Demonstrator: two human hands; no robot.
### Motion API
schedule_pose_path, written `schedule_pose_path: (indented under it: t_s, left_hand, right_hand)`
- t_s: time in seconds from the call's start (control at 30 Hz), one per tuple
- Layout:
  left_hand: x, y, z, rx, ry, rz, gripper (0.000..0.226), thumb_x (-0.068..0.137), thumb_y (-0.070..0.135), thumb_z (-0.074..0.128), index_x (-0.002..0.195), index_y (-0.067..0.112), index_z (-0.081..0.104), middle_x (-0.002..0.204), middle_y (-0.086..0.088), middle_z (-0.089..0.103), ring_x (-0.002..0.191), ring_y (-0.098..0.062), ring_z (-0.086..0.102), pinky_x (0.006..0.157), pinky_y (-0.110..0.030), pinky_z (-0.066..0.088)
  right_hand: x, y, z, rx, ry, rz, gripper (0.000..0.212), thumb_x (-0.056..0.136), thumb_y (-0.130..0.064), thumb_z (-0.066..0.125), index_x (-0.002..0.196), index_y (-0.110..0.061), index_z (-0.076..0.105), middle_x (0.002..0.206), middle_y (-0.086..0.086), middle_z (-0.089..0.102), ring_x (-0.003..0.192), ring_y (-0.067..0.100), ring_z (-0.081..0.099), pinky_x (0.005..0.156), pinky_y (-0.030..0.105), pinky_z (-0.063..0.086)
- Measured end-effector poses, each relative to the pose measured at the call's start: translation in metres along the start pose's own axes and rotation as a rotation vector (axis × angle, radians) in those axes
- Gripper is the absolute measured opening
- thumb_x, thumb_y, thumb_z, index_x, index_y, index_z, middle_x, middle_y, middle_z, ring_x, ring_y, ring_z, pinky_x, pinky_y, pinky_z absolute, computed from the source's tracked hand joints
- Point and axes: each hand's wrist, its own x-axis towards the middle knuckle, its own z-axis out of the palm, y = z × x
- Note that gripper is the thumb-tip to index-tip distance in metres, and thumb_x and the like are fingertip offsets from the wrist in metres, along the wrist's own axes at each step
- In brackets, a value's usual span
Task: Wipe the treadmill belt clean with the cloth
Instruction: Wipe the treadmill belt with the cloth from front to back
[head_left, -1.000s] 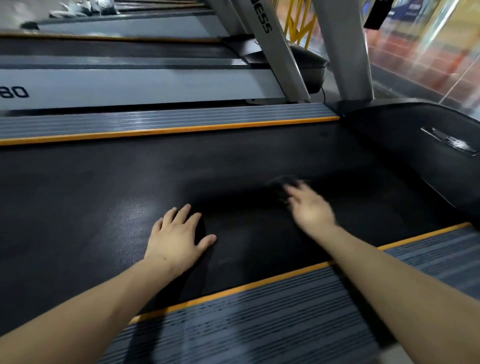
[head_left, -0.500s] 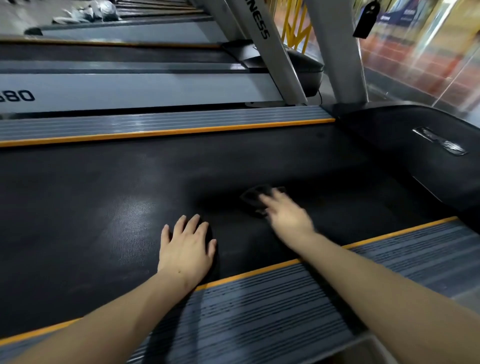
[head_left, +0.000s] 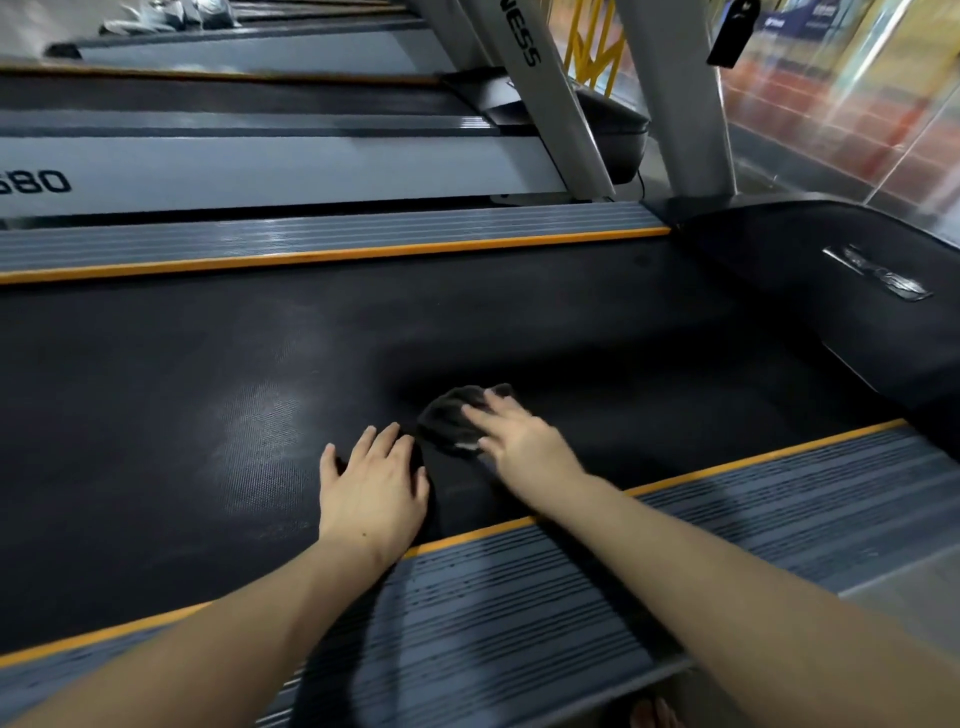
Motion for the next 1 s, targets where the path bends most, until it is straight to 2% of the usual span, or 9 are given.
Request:
schedule_pose_path:
  t_s: [0.13, 0.23, 0.33, 0.43, 0.53, 0.6, 0.83, 0.93, 1.0]
  left_hand:
    - [-0.012, -0.009, -0.005, -0.024, -0.010, -0.028, 0.050, 0.103, 0.047, 0.032, 0.149, 0.029, 0.042, 0.165, 0.009, 0.026, 0.155, -0.013, 0.014, 0.124, -0.055, 0.010]
    - [-0.022, -0.010, -0.005, -0.018, 0.000, -0.013, 0.051, 0.103, 0.048, 0.029, 0.148, 0.028, 0.044, 0.165, 0.009, 0.027, 0.155, -0.014, 0.014, 0.124, -0.055, 0.008]
    - [-0.025, -0.003, -0.007, 0.012, 0.022, 0.045, 0.047, 0.103, 0.046, 0.029, 0.139, 0.029, 0.054, 0.159, 0.010, 0.040, 0.151, -0.012, 0.025, 0.123, -0.052, 0.010]
    - [-0.027, -0.003, -0.009, 0.028, 0.055, 0.057, 0.044, 0.102, 0.045, 0.031, 0.131, 0.030, 0.061, 0.152, 0.011, 0.048, 0.146, -0.010, 0.034, 0.123, -0.050, 0.013]
    - [-0.026, -0.005, -0.010, 0.033, 0.082, 0.049, 0.040, 0.100, 0.043, 0.035, 0.123, 0.030, 0.066, 0.143, 0.012, 0.057, 0.139, -0.010, 0.044, 0.122, -0.053, 0.016]
    - [-0.027, -0.005, -0.009, 0.031, 0.086, 0.040, 0.039, 0.100, 0.042, 0.038, 0.121, 0.030, 0.068, 0.141, 0.013, 0.059, 0.138, -0.009, 0.047, 0.121, -0.054, 0.017]
    - [-0.022, -0.005, -0.006, 0.035, 0.136, 0.002, 0.039, 0.099, 0.042, 0.039, 0.121, 0.029, 0.068, 0.134, 0.014, 0.064, 0.129, -0.007, 0.055, 0.123, -0.053, 0.012]
    - [-0.022, -0.006, -0.005, 0.035, 0.125, 0.002, 0.040, 0.099, 0.044, 0.038, 0.123, 0.030, 0.067, 0.134, 0.015, 0.063, 0.128, -0.006, 0.055, 0.123, -0.053, 0.008]
    - [-0.022, -0.006, -0.005, 0.040, 0.123, 0.008, 0.041, 0.099, 0.045, 0.038, 0.125, 0.030, 0.066, 0.137, 0.015, 0.062, 0.131, -0.006, 0.052, 0.124, -0.053, 0.008]
  right_hand:
    - [-0.010, 0.069, -0.049, -0.123, 0.042, 0.343, 0.049, 0.101, -0.022, 0.049, 0.148, -0.033, 0.041, 0.163, 0.002, 0.023, 0.147, 0.026, 0.026, 0.110, 0.038, 0.034]
    - [-0.011, 0.062, -0.051, -0.149, 0.043, 0.486, 0.049, 0.100, -0.022, 0.049, 0.148, -0.031, 0.041, 0.162, 0.007, 0.023, 0.144, 0.031, 0.028, 0.104, 0.044, 0.040]
    - [-0.016, 0.010, -0.023, -0.184, 0.006, 0.350, 0.050, 0.097, -0.023, 0.052, 0.146, -0.029, 0.041, 0.159, 0.011, 0.025, 0.139, 0.032, 0.032, 0.102, 0.042, 0.041]
    - [-0.024, -0.043, 0.001, -0.105, -0.099, 0.141, 0.051, 0.099, -0.020, 0.049, 0.148, -0.029, 0.039, 0.162, 0.007, 0.020, 0.145, 0.032, 0.023, 0.111, 0.043, 0.033]
    - [-0.024, -0.047, -0.001, -0.030, -0.182, -0.001, 0.050, 0.102, -0.019, 0.046, 0.149, -0.033, 0.038, 0.164, 0.000, 0.018, 0.150, 0.026, 0.016, 0.116, 0.041, 0.026]
    - [-0.021, -0.016, -0.015, -0.017, -0.174, 0.038, 0.049, 0.101, -0.020, 0.048, 0.147, -0.036, 0.041, 0.163, -0.003, 0.021, 0.150, 0.025, 0.019, 0.117, 0.038, 0.027]
    - [-0.017, 0.077, -0.077, -0.173, -0.035, 0.526, 0.052, 0.101, -0.011, 0.047, 0.149, -0.029, 0.038, 0.162, 0.009, 0.021, 0.143, 0.034, 0.030, 0.107, 0.046, 0.039]
    - [-0.016, 0.047, -0.058, -0.128, -0.022, 0.551, 0.052, 0.097, -0.015, 0.052, 0.145, -0.034, 0.042, 0.158, 0.007, 0.027, 0.137, 0.033, 0.037, 0.105, 0.044, 0.041]
    - [-0.019, 0.013, -0.039, -0.062, -0.031, 0.422, 0.050, 0.095, -0.015, 0.054, 0.141, -0.034, 0.047, 0.152, 0.007, 0.035, 0.132, 0.032, 0.042, 0.105, 0.041, 0.041]
